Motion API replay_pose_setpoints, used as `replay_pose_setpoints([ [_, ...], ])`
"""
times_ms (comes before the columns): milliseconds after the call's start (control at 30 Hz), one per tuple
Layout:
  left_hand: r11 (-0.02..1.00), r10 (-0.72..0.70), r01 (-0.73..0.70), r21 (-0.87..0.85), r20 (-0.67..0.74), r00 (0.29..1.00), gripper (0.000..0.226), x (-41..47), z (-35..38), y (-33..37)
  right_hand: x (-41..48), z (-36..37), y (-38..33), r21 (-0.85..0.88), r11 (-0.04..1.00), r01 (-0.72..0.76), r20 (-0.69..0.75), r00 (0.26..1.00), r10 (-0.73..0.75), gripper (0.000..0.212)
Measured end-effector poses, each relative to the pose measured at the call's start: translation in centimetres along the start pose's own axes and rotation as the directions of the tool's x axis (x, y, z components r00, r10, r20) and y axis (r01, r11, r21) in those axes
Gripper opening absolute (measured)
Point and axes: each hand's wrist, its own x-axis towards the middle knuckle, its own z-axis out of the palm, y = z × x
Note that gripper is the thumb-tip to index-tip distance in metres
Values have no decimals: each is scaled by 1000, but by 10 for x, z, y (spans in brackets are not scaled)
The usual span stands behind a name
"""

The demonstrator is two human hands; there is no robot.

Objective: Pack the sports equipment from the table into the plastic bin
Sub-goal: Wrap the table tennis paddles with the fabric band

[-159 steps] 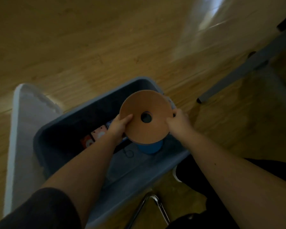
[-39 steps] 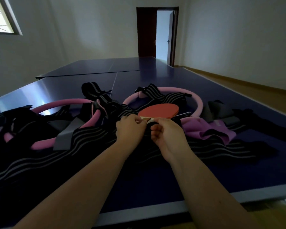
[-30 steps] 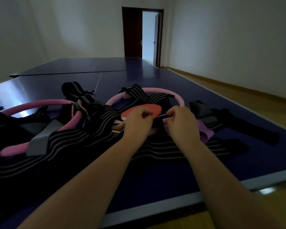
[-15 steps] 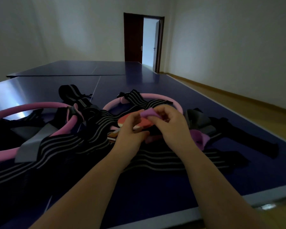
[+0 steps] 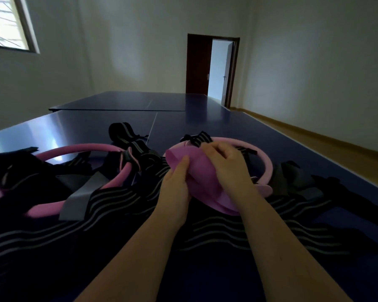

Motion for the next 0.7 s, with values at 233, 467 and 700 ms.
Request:
replay_pose_setpoints([
  [233,975,-140,146,-170,48,989,43,0,-10,18,-14,2,19,-30,999,19,75,997,-17,5],
  [467,998,3,-4,-63,-27,1000,41,-2,-1,22,-10,-9,21,139,990,14,-69,998,-5,28],
  [700,973,52,-65,-223,-62,997,40,0,-9,31,-11,-7,23,-132,990,-41,-7,999,41,26],
])
